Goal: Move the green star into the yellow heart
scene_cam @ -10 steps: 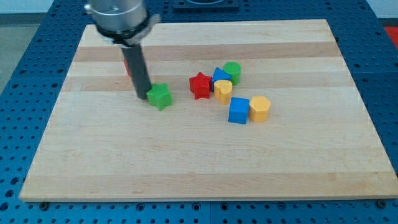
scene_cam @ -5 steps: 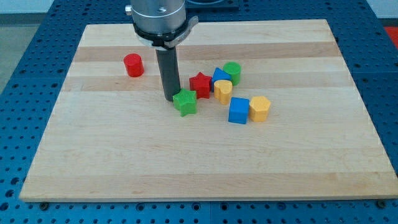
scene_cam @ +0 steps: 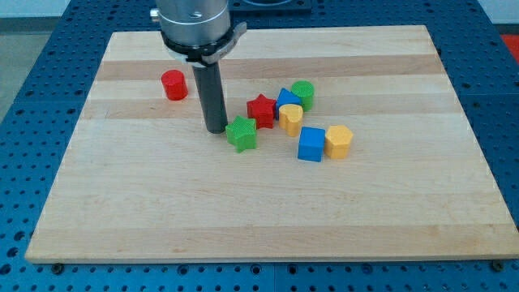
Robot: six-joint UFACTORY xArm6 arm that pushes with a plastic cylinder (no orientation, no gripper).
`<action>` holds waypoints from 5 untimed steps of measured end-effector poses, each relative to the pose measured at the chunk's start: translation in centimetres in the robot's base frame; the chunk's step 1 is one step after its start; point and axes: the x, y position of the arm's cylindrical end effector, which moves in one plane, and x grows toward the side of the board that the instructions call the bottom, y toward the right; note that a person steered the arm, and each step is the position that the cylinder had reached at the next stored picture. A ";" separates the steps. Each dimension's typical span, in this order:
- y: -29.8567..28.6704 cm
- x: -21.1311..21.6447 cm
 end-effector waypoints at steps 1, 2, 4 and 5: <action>0.6 2.0; 1.2 3.4; -0.9 5.0; -1.3 5.1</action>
